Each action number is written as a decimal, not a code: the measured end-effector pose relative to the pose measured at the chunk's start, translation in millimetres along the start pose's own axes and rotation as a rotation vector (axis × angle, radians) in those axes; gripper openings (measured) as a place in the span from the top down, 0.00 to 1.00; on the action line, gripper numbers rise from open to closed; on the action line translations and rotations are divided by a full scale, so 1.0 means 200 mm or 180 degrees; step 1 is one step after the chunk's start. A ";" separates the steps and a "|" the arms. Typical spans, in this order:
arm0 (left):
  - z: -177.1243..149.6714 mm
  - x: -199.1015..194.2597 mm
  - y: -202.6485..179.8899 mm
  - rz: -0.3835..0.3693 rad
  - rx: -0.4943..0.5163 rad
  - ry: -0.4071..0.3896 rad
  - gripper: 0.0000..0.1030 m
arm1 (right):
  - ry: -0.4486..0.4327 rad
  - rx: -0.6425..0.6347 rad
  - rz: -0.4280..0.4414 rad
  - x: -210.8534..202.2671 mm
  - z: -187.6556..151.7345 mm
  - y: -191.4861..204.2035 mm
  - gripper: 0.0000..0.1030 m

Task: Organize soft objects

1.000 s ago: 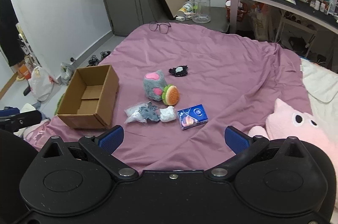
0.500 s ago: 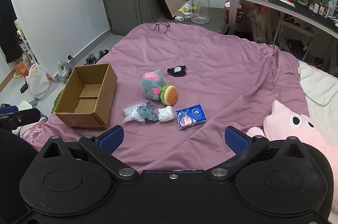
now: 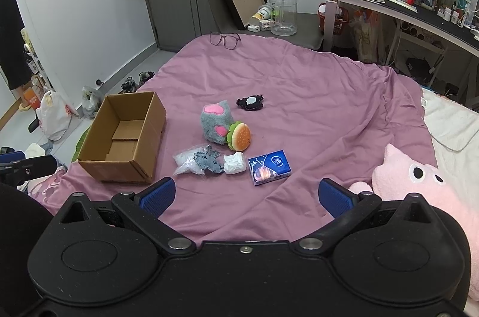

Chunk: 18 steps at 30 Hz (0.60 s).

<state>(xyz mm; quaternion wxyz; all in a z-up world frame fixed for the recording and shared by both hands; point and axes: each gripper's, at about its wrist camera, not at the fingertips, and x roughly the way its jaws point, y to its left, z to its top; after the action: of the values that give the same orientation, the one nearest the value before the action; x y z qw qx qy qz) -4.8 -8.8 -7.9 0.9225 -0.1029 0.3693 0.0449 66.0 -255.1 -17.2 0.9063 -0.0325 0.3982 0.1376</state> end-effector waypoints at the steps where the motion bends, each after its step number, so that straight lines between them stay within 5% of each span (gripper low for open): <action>1: 0.00 0.00 0.00 0.0002 -0.0003 0.0003 0.01 | 0.0003 0.0002 0.0005 0.00 0.00 0.00 0.00; 18: 0.01 0.00 0.00 0.0026 0.0033 0.0017 0.01 | 0.0006 0.0024 0.0029 0.00 0.00 -0.01 0.00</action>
<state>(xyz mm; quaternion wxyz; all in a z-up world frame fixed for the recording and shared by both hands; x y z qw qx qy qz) -3.9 -8.8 -6.9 0.9218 -0.0968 0.3725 0.0465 66.6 -257.2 -18.0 0.9054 -0.0274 0.3997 0.1403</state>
